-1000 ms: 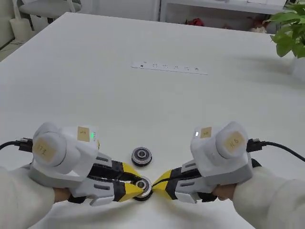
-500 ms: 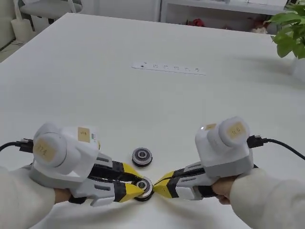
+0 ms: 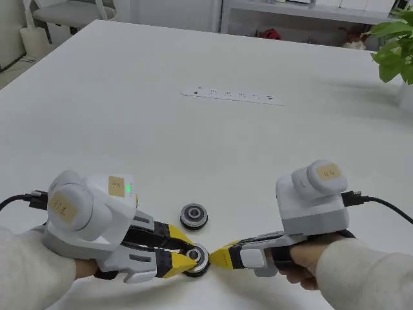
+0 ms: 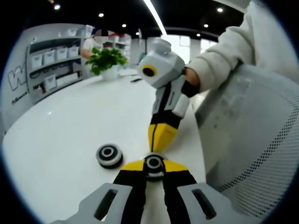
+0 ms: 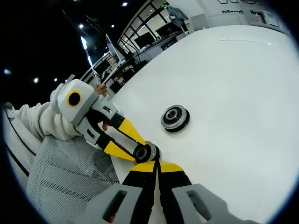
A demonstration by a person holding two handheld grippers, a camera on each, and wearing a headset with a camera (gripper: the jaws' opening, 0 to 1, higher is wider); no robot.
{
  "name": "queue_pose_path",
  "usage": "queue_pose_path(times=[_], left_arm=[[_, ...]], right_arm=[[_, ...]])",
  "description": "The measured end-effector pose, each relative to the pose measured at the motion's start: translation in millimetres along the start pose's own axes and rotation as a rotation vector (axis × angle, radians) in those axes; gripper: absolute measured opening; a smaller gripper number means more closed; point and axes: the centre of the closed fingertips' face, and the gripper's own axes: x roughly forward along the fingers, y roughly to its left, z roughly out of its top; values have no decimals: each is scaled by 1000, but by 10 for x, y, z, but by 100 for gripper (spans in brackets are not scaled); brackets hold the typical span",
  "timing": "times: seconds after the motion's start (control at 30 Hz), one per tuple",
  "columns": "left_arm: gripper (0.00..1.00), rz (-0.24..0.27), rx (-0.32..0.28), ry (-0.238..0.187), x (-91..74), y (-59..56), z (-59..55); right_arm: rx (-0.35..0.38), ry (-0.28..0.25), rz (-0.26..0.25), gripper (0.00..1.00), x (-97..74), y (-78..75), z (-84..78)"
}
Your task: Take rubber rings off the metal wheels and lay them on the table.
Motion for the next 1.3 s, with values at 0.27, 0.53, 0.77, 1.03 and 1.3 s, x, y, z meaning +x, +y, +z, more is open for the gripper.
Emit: queue_pose_path(times=[0.27,0.53,0.77,1.03,1.3], left_arm=[[14,4,4,1,9,4,10],[14,7,4,0,10,16,8],[13,8,5,0,10,19,7],[13,9,6,1,13,23,7],[13,11,4,2,11,27,9]], right_arm=[[78,-26,26,0,-21,27,39],[91,-34,33,0,-25,45,60],[98,-38,40,0,-27,60,74],[104,-37,38,0,-30,68,82],[99,-38,39,0,-28,81,95]])
